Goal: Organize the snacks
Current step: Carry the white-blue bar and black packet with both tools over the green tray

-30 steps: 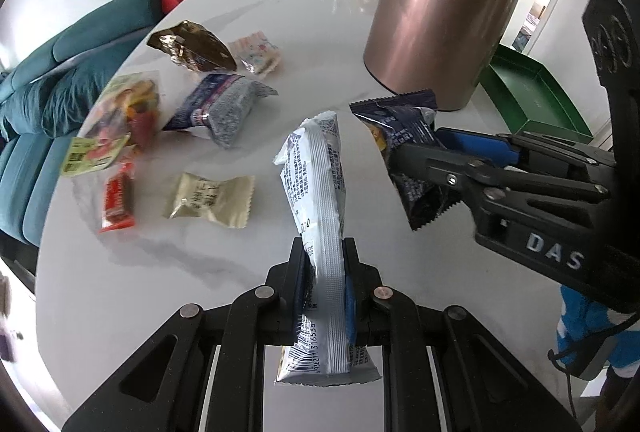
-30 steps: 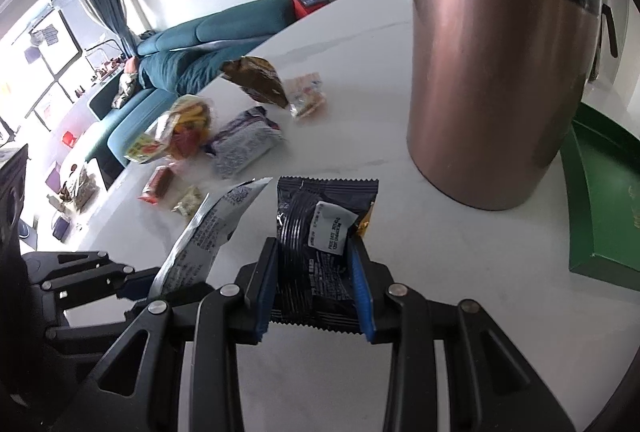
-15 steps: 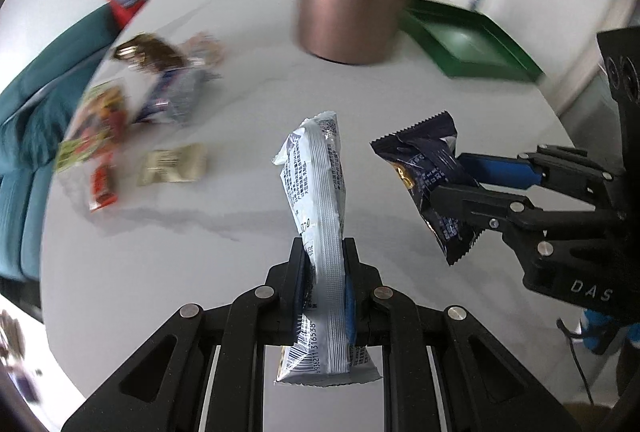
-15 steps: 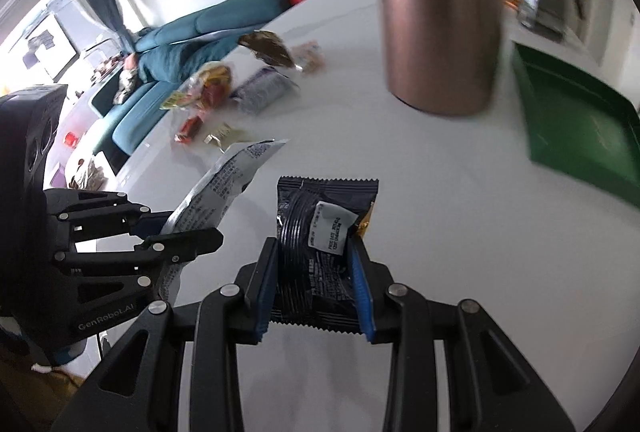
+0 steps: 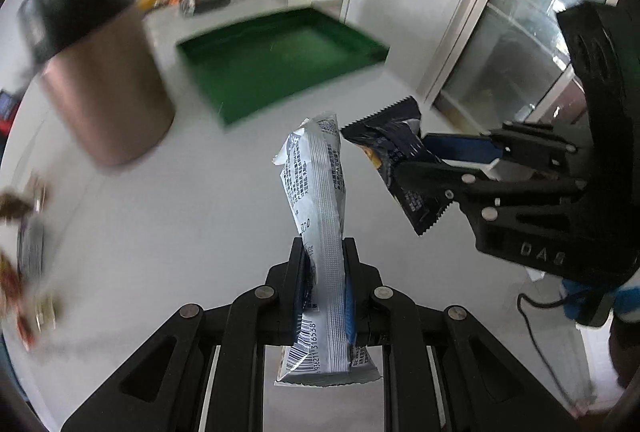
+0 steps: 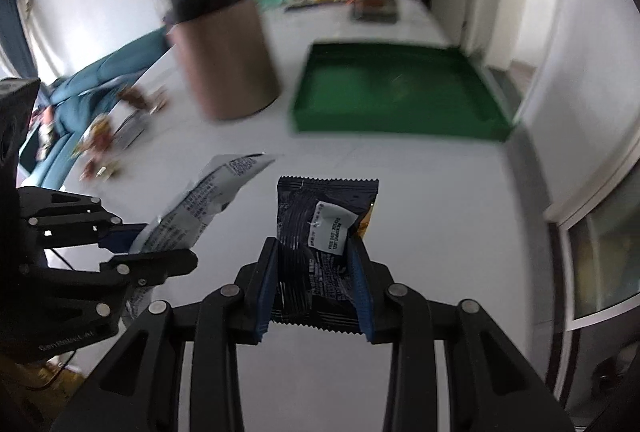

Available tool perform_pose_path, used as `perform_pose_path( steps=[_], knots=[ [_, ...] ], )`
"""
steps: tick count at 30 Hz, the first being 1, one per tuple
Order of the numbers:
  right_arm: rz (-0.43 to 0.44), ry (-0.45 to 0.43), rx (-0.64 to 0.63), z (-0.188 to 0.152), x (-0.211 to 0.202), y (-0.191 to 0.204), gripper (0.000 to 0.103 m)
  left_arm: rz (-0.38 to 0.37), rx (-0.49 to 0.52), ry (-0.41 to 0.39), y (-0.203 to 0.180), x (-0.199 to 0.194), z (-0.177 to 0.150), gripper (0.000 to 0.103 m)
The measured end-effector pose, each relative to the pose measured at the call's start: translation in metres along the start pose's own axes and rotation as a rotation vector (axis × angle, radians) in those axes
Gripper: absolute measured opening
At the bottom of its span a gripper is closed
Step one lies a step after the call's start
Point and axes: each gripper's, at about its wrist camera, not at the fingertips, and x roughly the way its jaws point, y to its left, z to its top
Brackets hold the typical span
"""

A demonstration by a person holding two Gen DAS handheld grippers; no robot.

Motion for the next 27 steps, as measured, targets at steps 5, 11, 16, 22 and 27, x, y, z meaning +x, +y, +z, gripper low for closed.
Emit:
perform_pose_path(
  steps=[5, 11, 16, 22, 27],
  knots=[
    [-0.07, -0.11, -0.011, 0.052, -0.009, -0.039, 0.047, 0.037, -0.035, -0.082, 0.007, 0.012, 0.074, 0.013],
    [-0.103, -0.2, -0.031, 0.127, 0.017, -0.073, 0.047, 0.124, -0.088, -0.146, 0.021, 0.035, 0.142, 0.013],
    [-0.128, -0.184, -0.01, 0.162, 0.065, -0.102, 0.047, 0.175, -0.15, -0.13, 0.04, 0.076, 0.176, 0.013],
    [-0.148, -0.072, 0.067, 0.172, 0.137, -0.147, 0.047, 0.209, -0.216, -0.015, 0.064, 0.146, 0.188, 0.013],
    [-0.165, -0.001, 0.089, 0.165, 0.169, -0.166, 0.047, 0.241, -0.247, 0.039, 0.076, 0.175, 0.184, 0.013]
  ],
)
